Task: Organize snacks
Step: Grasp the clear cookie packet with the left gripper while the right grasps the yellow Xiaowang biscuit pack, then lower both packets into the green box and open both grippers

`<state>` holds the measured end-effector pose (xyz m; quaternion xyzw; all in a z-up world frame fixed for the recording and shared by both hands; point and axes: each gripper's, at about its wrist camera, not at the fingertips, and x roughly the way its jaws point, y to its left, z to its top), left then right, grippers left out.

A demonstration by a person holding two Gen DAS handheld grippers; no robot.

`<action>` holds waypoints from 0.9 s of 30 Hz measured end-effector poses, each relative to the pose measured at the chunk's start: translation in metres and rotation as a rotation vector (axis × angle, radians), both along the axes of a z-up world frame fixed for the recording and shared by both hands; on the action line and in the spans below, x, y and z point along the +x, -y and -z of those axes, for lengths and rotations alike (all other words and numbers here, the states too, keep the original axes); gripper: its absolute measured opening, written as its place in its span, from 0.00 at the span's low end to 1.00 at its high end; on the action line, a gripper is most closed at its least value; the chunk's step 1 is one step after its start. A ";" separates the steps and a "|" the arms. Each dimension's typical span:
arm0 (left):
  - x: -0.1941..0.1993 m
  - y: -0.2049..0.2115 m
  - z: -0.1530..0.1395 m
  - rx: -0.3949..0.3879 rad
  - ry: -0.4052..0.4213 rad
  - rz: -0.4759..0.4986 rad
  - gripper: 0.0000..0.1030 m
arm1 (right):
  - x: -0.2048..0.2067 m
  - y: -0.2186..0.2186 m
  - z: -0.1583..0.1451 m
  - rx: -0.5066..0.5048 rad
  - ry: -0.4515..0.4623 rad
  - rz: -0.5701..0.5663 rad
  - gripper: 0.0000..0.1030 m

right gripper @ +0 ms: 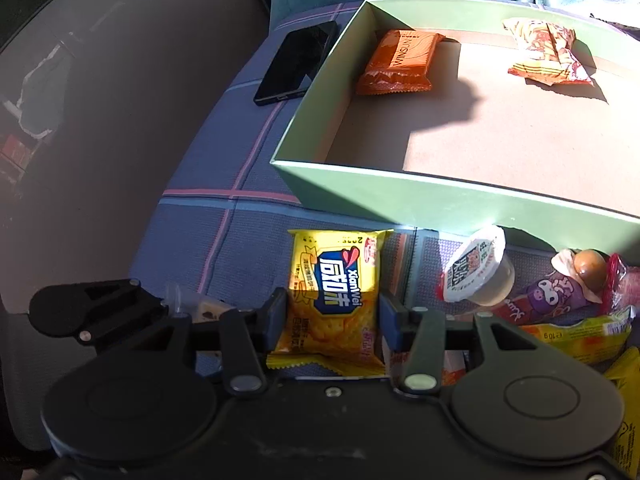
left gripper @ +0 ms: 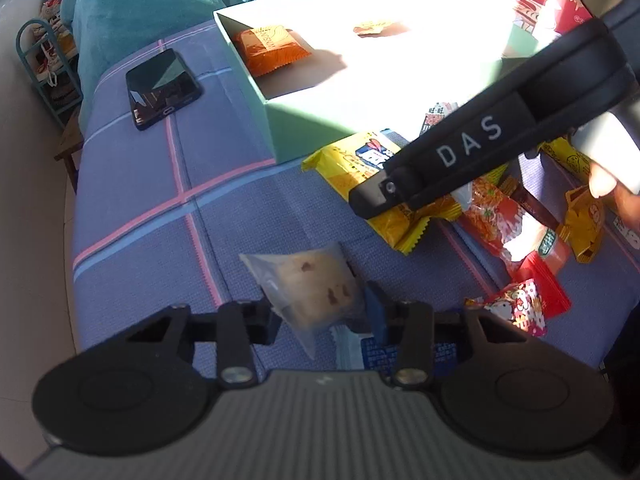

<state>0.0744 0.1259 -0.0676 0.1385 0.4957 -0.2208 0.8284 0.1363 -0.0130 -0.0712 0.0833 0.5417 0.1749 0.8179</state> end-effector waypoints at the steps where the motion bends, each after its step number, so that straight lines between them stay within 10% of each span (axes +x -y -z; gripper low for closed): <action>1: -0.002 0.001 -0.001 0.005 0.002 -0.020 0.17 | 0.000 0.002 -0.002 0.008 -0.002 0.001 0.45; 17: -0.009 -0.026 -0.039 -0.101 0.006 -0.294 0.17 | -0.016 0.019 -0.044 0.097 0.053 -0.027 0.45; 27: 0.046 0.008 -0.090 -0.166 0.125 -0.276 0.17 | 0.032 0.074 -0.088 0.099 0.170 0.107 0.45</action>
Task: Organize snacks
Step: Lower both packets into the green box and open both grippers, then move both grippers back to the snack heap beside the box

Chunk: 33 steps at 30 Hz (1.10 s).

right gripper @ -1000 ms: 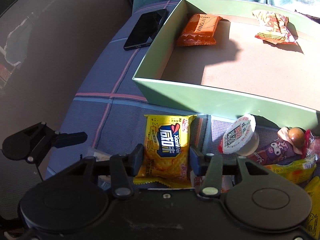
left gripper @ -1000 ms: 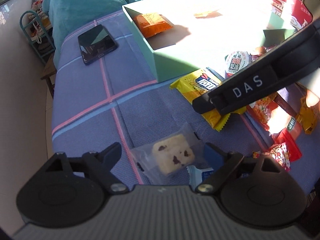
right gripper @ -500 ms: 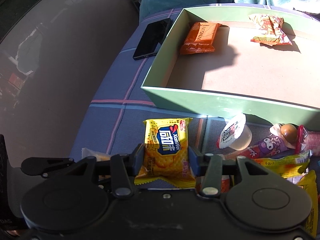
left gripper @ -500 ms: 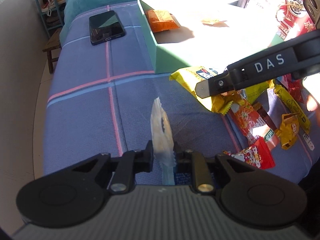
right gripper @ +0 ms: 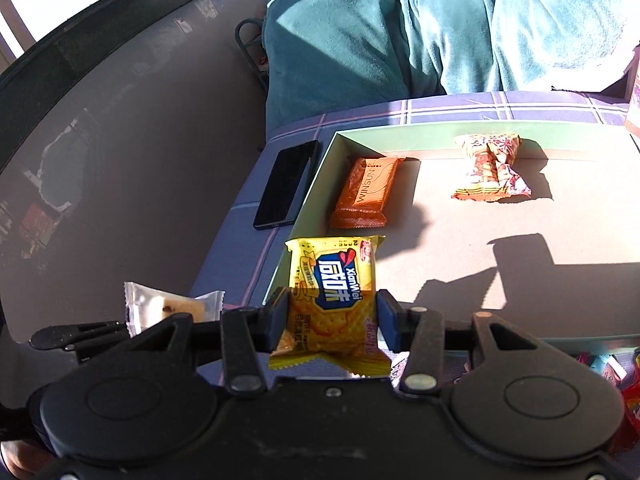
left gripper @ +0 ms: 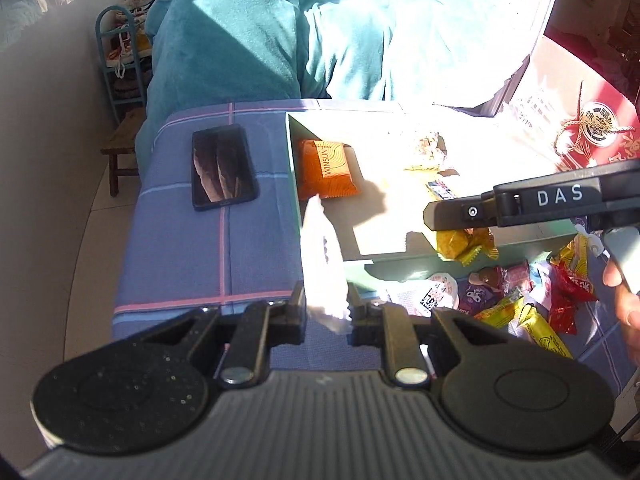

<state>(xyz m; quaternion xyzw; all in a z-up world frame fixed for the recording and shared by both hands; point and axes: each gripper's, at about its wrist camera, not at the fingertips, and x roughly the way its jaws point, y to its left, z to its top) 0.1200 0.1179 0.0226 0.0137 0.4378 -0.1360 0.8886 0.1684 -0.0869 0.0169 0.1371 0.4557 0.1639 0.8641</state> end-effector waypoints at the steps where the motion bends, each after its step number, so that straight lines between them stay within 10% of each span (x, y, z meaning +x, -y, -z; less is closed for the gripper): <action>1: 0.009 0.005 -0.001 0.000 0.002 0.005 0.17 | 0.008 0.005 0.000 -0.010 0.003 0.014 0.45; 15: 0.106 0.051 0.047 0.046 -0.095 0.045 0.17 | 0.137 0.035 0.045 -0.041 -0.043 0.089 0.45; 18: 0.111 0.051 0.050 0.052 -0.070 0.025 0.56 | 0.159 0.031 0.062 -0.023 -0.050 0.080 0.48; 23: 0.109 0.052 0.042 0.028 -0.010 0.017 0.94 | 0.170 0.027 0.063 0.001 -0.048 0.059 0.71; 33: 0.076 0.048 0.031 0.054 -0.003 0.010 0.99 | 0.116 0.040 0.033 -0.015 -0.016 0.044 0.97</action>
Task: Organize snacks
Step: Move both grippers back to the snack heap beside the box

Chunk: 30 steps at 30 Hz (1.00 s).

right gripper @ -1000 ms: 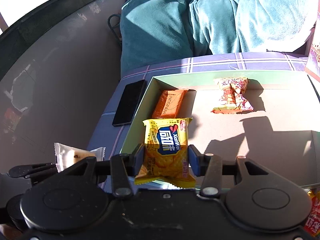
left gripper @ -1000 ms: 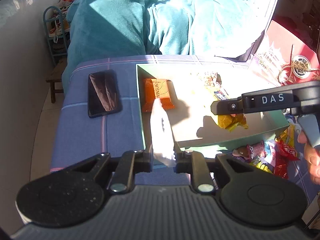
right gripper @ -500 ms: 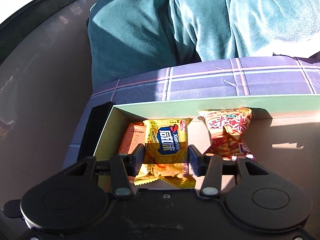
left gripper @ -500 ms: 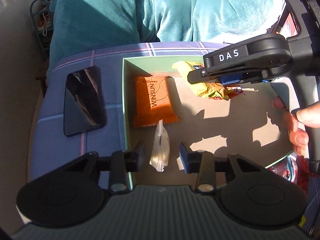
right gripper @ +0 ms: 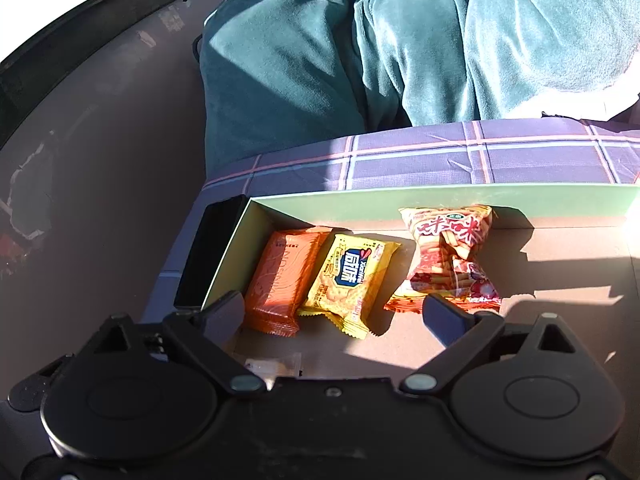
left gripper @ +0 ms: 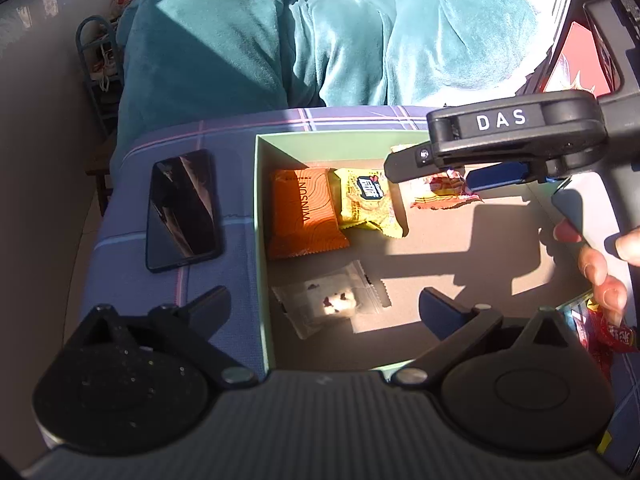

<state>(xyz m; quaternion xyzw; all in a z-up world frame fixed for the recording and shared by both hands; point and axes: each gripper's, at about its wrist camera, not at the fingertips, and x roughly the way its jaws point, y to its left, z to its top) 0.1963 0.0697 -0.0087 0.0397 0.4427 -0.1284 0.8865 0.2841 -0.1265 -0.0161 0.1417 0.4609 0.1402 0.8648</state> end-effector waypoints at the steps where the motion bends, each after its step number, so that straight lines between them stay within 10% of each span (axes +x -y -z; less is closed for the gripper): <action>1: -0.007 -0.001 -0.001 0.003 -0.002 0.004 1.00 | -0.008 0.001 -0.003 0.000 0.000 -0.001 0.99; 26: -0.167 -0.036 0.028 0.192 -0.091 0.189 1.00 | -0.184 -0.024 0.003 0.022 -0.102 -0.067 0.99; 30: -0.183 -0.043 0.032 0.224 -0.077 0.242 1.00 | -0.196 -0.032 0.016 0.004 -0.130 -0.068 0.71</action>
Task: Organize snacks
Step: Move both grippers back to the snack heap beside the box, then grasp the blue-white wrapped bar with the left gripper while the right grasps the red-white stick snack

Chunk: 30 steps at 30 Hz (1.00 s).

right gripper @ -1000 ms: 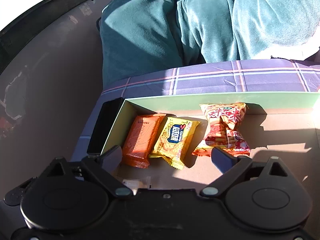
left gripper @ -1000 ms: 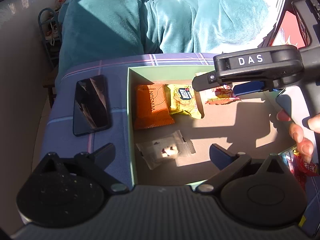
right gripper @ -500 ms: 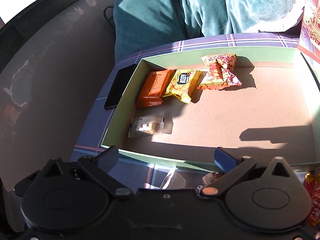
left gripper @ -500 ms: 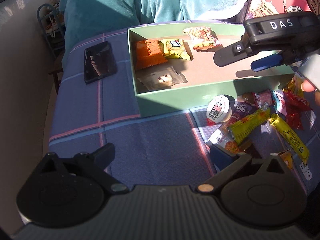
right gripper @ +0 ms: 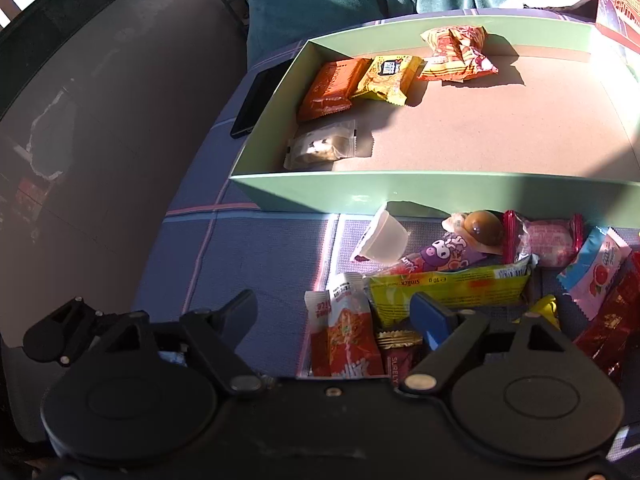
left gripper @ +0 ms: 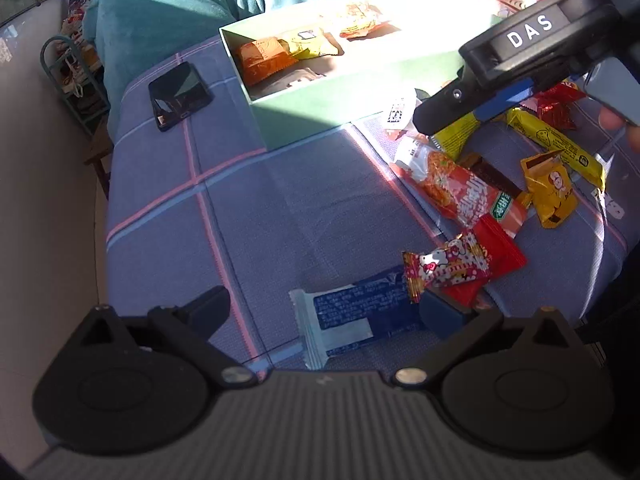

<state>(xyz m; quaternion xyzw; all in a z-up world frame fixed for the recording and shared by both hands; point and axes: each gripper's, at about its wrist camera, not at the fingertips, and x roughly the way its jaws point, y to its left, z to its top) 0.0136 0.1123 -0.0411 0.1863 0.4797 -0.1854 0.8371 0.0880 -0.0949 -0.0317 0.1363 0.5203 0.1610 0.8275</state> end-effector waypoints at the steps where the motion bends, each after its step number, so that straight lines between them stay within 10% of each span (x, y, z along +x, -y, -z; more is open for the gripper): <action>1: -0.002 -0.001 0.002 0.006 -0.001 0.011 1.00 | -0.003 -0.002 0.004 -0.003 -0.012 -0.003 0.62; 13: -0.004 0.009 0.030 0.113 0.050 0.121 1.00 | -0.016 -0.026 0.028 -0.091 -0.051 -0.052 0.27; 24: 0.007 0.025 0.034 0.079 0.075 0.222 0.99 | -0.009 -0.030 0.038 -0.070 -0.069 -0.063 0.28; 30: 0.026 -0.008 0.040 -0.041 -0.022 -0.001 1.00 | -0.016 -0.033 0.037 -0.089 -0.053 -0.082 0.34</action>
